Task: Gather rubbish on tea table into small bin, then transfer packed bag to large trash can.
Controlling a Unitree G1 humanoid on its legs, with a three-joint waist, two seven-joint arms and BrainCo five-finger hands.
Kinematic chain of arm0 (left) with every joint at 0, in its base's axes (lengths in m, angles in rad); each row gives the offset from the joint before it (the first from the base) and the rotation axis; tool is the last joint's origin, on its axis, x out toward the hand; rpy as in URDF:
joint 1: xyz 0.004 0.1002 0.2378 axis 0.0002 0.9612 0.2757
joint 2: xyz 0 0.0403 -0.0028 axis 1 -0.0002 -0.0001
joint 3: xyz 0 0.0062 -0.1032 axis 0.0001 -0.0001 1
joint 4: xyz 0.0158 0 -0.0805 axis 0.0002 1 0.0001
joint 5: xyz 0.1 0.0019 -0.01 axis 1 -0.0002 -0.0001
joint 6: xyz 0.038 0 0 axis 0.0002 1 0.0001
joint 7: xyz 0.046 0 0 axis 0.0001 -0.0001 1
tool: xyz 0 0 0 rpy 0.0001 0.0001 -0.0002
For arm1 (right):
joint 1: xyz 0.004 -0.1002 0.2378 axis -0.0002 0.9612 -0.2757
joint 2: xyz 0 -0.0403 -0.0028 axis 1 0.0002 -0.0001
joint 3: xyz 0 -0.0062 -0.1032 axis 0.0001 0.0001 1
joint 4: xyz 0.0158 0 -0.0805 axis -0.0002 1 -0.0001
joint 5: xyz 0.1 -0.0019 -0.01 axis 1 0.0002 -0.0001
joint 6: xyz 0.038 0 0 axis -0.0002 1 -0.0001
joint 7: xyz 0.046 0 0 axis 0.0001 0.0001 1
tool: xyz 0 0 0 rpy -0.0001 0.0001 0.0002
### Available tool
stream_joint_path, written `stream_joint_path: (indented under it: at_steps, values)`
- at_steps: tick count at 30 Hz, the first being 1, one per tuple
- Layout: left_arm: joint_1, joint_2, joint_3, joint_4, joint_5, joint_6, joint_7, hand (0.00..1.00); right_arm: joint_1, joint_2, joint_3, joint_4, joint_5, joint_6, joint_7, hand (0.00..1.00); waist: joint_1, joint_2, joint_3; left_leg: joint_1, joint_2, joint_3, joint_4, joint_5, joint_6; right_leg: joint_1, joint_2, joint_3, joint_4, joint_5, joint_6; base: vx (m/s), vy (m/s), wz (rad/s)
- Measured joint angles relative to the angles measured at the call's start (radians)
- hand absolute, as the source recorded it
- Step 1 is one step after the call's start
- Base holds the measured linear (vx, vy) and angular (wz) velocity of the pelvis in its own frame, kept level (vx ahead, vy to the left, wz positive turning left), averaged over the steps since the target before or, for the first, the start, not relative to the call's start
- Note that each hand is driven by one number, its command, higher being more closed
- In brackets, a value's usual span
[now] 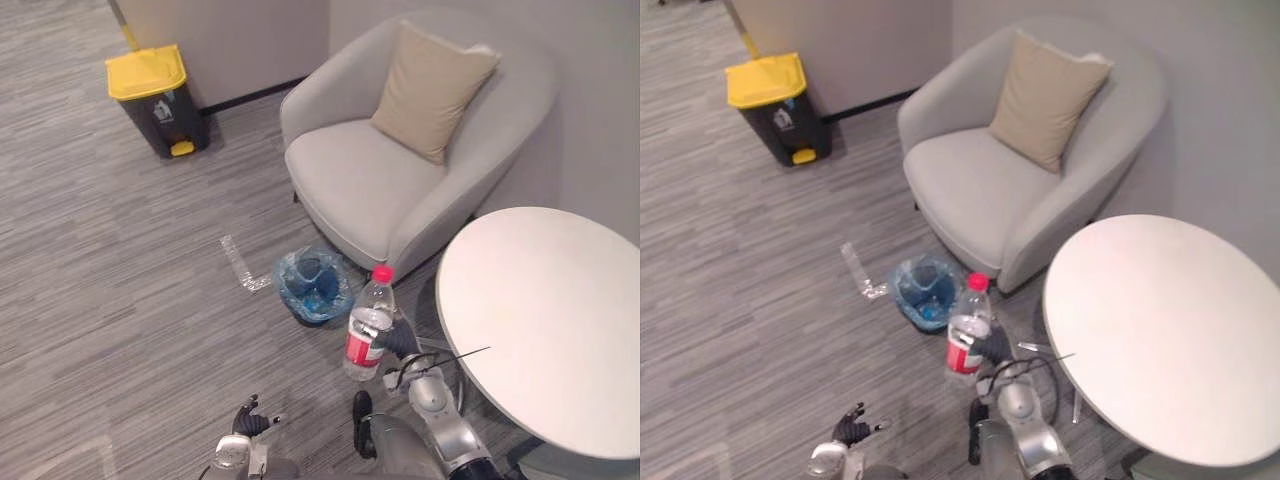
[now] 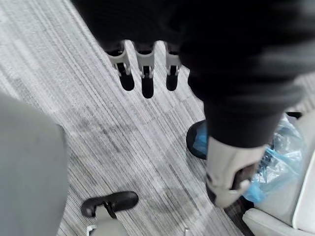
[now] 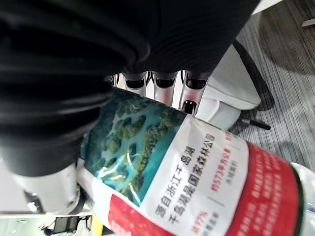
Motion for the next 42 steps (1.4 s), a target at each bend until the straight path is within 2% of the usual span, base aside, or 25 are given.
stream_joint_path:
  at_steps: [2, 3, 5, 6, 7, 8, 9, 11, 14, 18, 21, 24, 26, 27, 29, 32, 38, 42]
  values:
    - [-0.001, -0.003, -0.002, -0.016, 0.0, -0.003, 0.001, 0.0, -0.003, -0.001, 0.005, -0.022, 0.002, -0.006, -0.004, 1.0, 0.003, -0.007, 0.0, -0.056, 0.048, 0.13, 0.132, -0.016, 0.028, 0.087, -0.003, -0.001, -0.069, 0.001, -0.001, 0.3, -0.039, 0.17]
    - [-0.001, -0.006, -0.002, -0.023, 0.0, -0.003, 0.001, 0.0, -0.006, 0.001, 0.003, -0.024, 0.01, -0.013, -0.009, 1.0, 0.004, -0.007, 0.0, -0.086, 0.076, 0.187, 0.132, -0.043, 0.014, 0.112, -0.007, -0.005, -0.086, 0.001, 0.0, 0.23, 0.019, 0.06]
    - [-0.002, -0.004, -0.002, -0.036, 0.0, -0.003, 0.001, 0.0, -0.01, 0.009, -0.017, -0.025, 0.011, -0.014, -0.016, 1.0, 0.007, -0.014, 0.004, -0.134, 0.091, 0.229, 0.05, -0.071, 0.002, 0.139, -0.027, -0.008, -0.098, 0.001, 0.001, 0.18, 0.091, 0.09]
    - [-0.002, -0.004, -0.002, -0.038, 0.0, -0.003, 0.0, 0.0, -0.008, 0.014, -0.029, -0.025, 0.011, -0.014, -0.018, 1.0, 0.009, -0.015, 0.005, -0.147, 0.09, 0.232, -0.002, -0.069, -0.002, 0.145, -0.036, -0.012, -0.097, 0.001, 0.002, 0.11, 0.147, 0.19]
    - [-0.009, -0.007, -0.006, -0.038, 0.003, -0.001, 0.001, 0.0, 0.002, 0.015, -0.044, -0.025, 0.011, -0.014, -0.023, 1.0, 0.008, -0.007, 0.009, -0.153, 0.087, 0.237, -0.148, 0.028, -0.005, 0.172, -0.044, -0.018, -0.097, -0.01, 0.036, 0.09, 0.139, 0.2]
    - [-0.006, -0.009, -0.016, -0.036, 0.01, -0.002, 0.001, 0.0, 0.005, 0.006, -0.046, -0.028, 0.01, -0.014, -0.023, 1.0, 0.008, 0.006, 0.009, -0.153, 0.087, 0.222, -0.208, 0.1, -0.053, 0.189, -0.034, -0.013, -0.098, -0.028, 0.063, 0.12, 0.189, 0.2]
    - [-0.013, -0.003, -0.03, -0.035, 0.018, -0.002, 0.002, 0.0, 0.005, 0.013, -0.053, -0.022, 0.01, -0.011, -0.025, 1.0, 0.016, -0.006, 0.013, -0.134, 0.061, 0.215, -0.214, 0.092, -0.053, 0.2, -0.052, 0.011, -0.105, -0.047, 0.087, 0.11, 0.214, 0.11]
    - [-0.014, 0.018, -0.04, -0.036, 0.019, -0.002, 0.001, 0.0, 0.006, 0.038, -0.05, -0.018, 0.01, -0.012, -0.025, 1.0, 0.032, -0.031, 0.008, -0.121, 0.025, 0.217, -0.246, 0.097, -0.044, 0.204, -0.084, 0.048, -0.129, -0.048, 0.109, 0.08, 0.216, 0.08]
    - [0.004, 0.035, -0.038, -0.035, 0.018, 0.0, 0.003, 0.0, -0.001, 0.043, -0.022, 0.004, -0.002, -0.011, -0.018, 1.0, 0.04, -0.024, 0.011, -0.104, 0.006, 0.222, -0.255, 0.097, -0.035, 0.218, -0.098, 0.072, -0.142, -0.043, 0.117, 0.01, 0.09, 0.02]
    - [0.002, 0.044, -0.033, -0.036, 0.018, -0.003, 0.004, 0.0, -0.063, 0.05, 0.008, 0.119, -0.023, -0.011, -0.028, 1.0, 0.047, -0.014, 0.022, -0.121, 0.014, 0.232, -0.263, 0.098, -0.034, 0.176, -0.087, 0.092, -0.121, -0.042, 0.117, -0.06, 0.003, -0.16]
    - [-0.054, 0.045, -0.033, -0.039, 0.017, -0.003, 0.008, 0.0, -0.192, 0.023, 0.023, 0.201, -0.055, -0.01, -0.047, 1.0, 0.045, 0.006, 0.092, -0.244, 0.041, 0.242, -0.191, 0.092, -0.024, 0.027, -0.068, 0.117, -0.01, -0.054, 0.113, -0.15, -0.005, -0.26]
    - [-0.16, 0.072, -0.029, -0.056, -0.005, -0.004, 0.032, 0.0, -0.399, -0.023, 0.025, 0.304, -0.092, 0.001, -0.096, 1.0, 0.048, 0.007, 0.185, -0.445, 0.05, 0.241, -0.091, 0.095, -0.015, -0.212, -0.069, 0.127, 0.166, -0.083, 0.11, -0.27, 0.025, -0.06]
    - [-0.217, 0.084, -0.008, -0.081, -0.024, -0.005, 0.047, 0.0, -0.502, -0.053, 0.021, 0.344, -0.091, 0.011, -0.117, 1.0, 0.054, 0.008, 0.247, -0.531, 0.051, 0.233, -0.046, 0.092, -0.008, -0.309, -0.073, 0.13, 0.239, -0.098, 0.113, -0.19, 0.015, 0.05]
    - [-0.228, 0.085, 0.006, -0.088, -0.026, -0.005, 0.048, 0.0, -0.521, -0.057, 0.016, 0.346, -0.091, 0.015, -0.119, 1.0, 0.057, 0.007, 0.259, -0.552, 0.052, 0.229, -0.034, 0.091, -0.008, -0.333, -0.074, 0.13, 0.256, -0.1, 0.112, -0.16, 0.005, 0.07]
    - [-0.283, 0.084, 0.069, -0.121, -0.062, -0.007, 0.071, 0.0, -0.613, -0.073, 0.003, 0.345, -0.09, 0.02, -0.14, 1.0, 0.062, 0.006, 0.27, -0.695, 0.061, 0.217, 0.035, 0.09, -0.003, -0.477, -0.077, 0.123, 0.336, -0.109, 0.113, -0.11, 0.0, 0.05]
    - [-0.371, 0.069, 0.138, -0.159, -0.103, -0.015, 0.096, 0.0, -0.735, -0.093, -0.009, 0.345, -0.088, 0.03, -0.157, 1.0, 0.074, 0.005, 0.271, -0.842, 0.073, 0.211, 0.084, 0.096, 0.007, -0.624, -0.084, 0.118, 0.388, -0.109, 0.113, -0.09, 0.002, 0.04]
    - [-0.509, 0.036, 0.206, -0.268, -0.15, -0.038, 0.127, 0.0, -0.929, -0.136, -0.034, 0.346, -0.044, 0.036, -0.195, 1.0, 0.078, 0.0, 0.275, -1.047, 0.057, 0.177, 0.103, 0.131, 0.017, -0.815, -0.105, 0.088, 0.433, -0.103, 0.107, -0.04, 0.034, 0.2]
    - [-0.538, 0.029, 0.206, -0.298, -0.162, -0.042, 0.128, 0.0, -1.021, -0.163, -0.031, 0.361, -0.037, 0.039, -0.199, 1.0, 0.085, -0.005, 0.283, -1.113, 0.052, 0.164, 0.119, 0.139, 0.016, -0.882, -0.111, 0.078, 0.464, -0.103, 0.106, 0.03, 0.025, 0.13]
